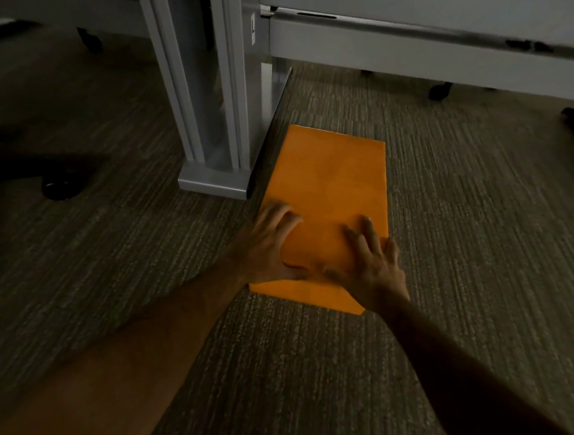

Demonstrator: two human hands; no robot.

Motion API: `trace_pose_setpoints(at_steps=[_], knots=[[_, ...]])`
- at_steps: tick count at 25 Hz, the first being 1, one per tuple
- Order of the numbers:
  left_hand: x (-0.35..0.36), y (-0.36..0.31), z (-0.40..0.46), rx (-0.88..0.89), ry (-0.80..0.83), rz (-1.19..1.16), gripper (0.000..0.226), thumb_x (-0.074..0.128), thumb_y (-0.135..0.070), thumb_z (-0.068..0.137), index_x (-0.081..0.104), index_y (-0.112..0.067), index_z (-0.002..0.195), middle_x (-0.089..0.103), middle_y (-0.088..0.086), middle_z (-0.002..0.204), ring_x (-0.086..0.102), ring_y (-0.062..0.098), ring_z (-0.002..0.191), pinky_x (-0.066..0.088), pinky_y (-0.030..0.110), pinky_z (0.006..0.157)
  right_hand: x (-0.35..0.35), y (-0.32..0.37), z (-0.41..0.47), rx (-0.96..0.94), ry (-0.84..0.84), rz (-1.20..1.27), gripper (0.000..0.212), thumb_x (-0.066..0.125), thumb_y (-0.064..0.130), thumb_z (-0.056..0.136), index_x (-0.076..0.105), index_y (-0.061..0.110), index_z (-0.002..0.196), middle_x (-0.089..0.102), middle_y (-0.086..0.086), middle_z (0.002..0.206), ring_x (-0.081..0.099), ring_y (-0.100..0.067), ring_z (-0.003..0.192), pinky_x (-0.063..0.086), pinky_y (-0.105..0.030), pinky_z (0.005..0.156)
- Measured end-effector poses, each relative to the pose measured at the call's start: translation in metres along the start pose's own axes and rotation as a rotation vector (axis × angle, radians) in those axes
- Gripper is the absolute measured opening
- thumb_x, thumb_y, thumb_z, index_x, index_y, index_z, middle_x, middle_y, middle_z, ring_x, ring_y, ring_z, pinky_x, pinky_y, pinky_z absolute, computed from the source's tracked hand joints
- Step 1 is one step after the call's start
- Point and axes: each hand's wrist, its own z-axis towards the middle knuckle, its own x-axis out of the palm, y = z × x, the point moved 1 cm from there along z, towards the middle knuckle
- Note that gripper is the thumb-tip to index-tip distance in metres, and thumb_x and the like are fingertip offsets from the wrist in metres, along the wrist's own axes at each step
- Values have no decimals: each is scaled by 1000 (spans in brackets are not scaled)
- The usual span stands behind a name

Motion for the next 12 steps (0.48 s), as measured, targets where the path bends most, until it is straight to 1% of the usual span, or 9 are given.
trace_pose_setpoints(at_steps=[2,3,4,6,7,9,10,11,12], knots=[[1,-3,-4,-94,79,-4,118,39,-102,55,23,-38,153,16,-10,164,6,31,152,34,64,109,1,-2,2,6,-8,58,90,13,98,69,8,58,149,-6,18,167,3,-45,150,34,-70,108],[2,-5,-7,-148,122,-15,120,38,-102,55,15,-42,156,6,-16,166,-4,32,153,27,66,110,1,-3,3,2,-15,64,84,10,95,73,9,58,149,-4,16,168,4,-44,151,32,-69,110],[3,-7,-9,-189,153,-27,120,38,-102,55,8,-44,156,-1,-20,166,-10,33,153,24,68,111,1,-3,5,-4,-11,62,80,11,93,77,11,59,149,-3,14,168,4,-43,152,31,-69,111],[3,-9,-12,-224,189,-16,120,34,-104,55,1,-48,155,-8,-23,166,-15,39,151,18,72,112,0,-1,8,40,-30,111,74,23,92,79,18,59,146,3,11,166,9,-41,151,35,-67,108],[0,-10,-13,-232,201,14,119,29,-105,54,-1,-48,154,-8,-20,166,-16,40,150,13,73,112,1,1,6,91,-73,163,75,31,91,78,25,55,143,9,8,162,16,-41,147,40,-66,103],[-6,-17,-15,-252,223,105,117,17,-105,56,-1,-46,155,-4,-8,168,-11,38,151,6,73,111,0,10,-1,228,-175,278,87,47,88,74,30,35,140,21,-3,151,29,-39,139,46,-62,98],[-9,-22,-17,-260,225,156,116,14,-104,58,3,-42,156,2,0,168,-2,37,151,8,71,112,-1,15,-4,300,-204,326,94,54,86,72,29,28,141,24,-7,150,33,-38,137,46,-62,99],[-12,-28,-20,-271,213,181,115,16,-101,61,10,-36,156,10,5,166,8,36,150,14,68,112,-3,20,-6,351,-212,357,98,58,83,71,28,24,143,25,-11,151,35,-38,137,46,-62,100],[-14,-32,-22,-282,200,160,112,24,-98,65,18,-31,155,16,8,163,15,35,147,21,63,112,-4,22,-9,368,-214,376,100,61,80,72,29,20,145,25,-12,153,38,-38,137,46,-61,101]])
